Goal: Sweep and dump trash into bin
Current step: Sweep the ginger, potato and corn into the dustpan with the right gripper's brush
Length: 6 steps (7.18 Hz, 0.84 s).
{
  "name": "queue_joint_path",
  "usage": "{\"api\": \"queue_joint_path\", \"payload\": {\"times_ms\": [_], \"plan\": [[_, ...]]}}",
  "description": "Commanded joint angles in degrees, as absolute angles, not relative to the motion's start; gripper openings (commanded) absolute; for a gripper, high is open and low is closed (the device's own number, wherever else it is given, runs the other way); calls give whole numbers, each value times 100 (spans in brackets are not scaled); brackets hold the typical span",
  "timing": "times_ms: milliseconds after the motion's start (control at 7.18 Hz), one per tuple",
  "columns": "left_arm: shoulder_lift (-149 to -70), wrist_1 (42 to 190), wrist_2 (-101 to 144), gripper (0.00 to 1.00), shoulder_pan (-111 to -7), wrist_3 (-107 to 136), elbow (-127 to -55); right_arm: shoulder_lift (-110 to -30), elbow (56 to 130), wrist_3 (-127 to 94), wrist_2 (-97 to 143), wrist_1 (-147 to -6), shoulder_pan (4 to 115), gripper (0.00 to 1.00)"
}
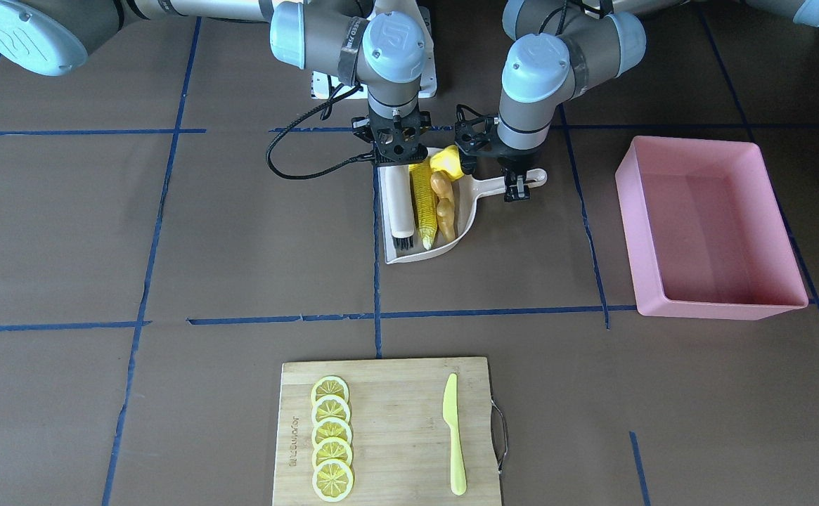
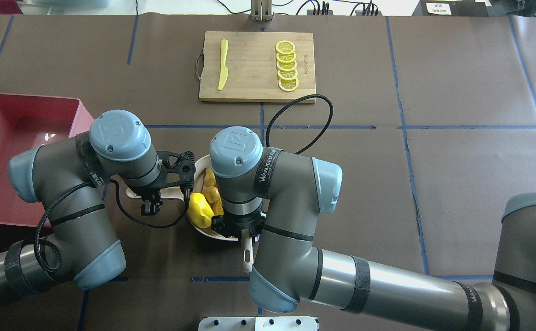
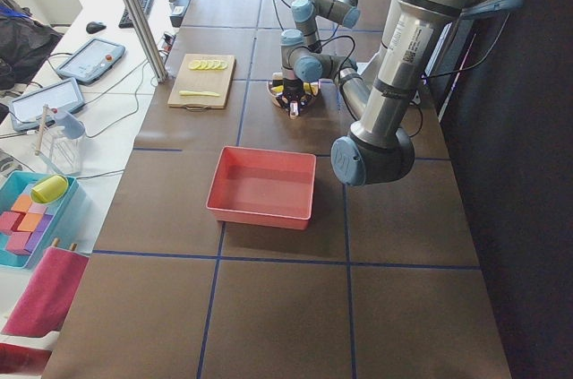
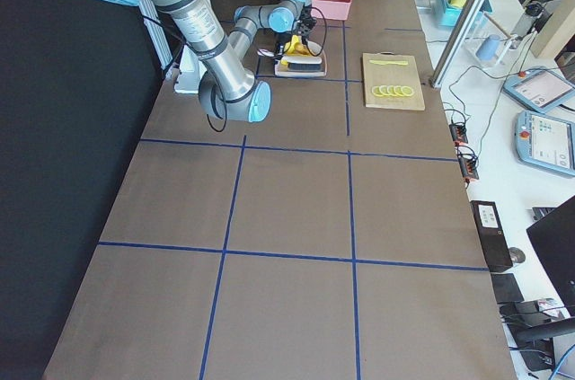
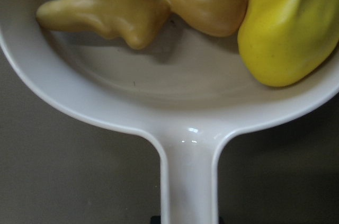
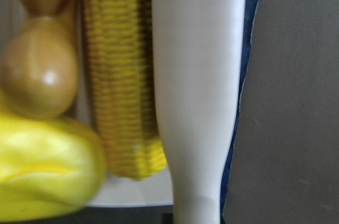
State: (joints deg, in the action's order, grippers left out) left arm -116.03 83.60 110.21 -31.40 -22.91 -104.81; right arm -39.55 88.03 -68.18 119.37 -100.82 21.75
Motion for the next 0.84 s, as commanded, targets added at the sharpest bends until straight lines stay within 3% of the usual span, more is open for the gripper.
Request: {"api": "queue_joint_path", "payload": {"times_ms": [0,696], "plan": [[-11584,8385,11030,0,-3138,-2294,-10477,-3990,8868,-6812,11953,-10081,2276,0],[-11593,8446,11048,0,-3138,-2346,-10424,-4025,9105,-6812,12015,-10099,2452,0]]}}
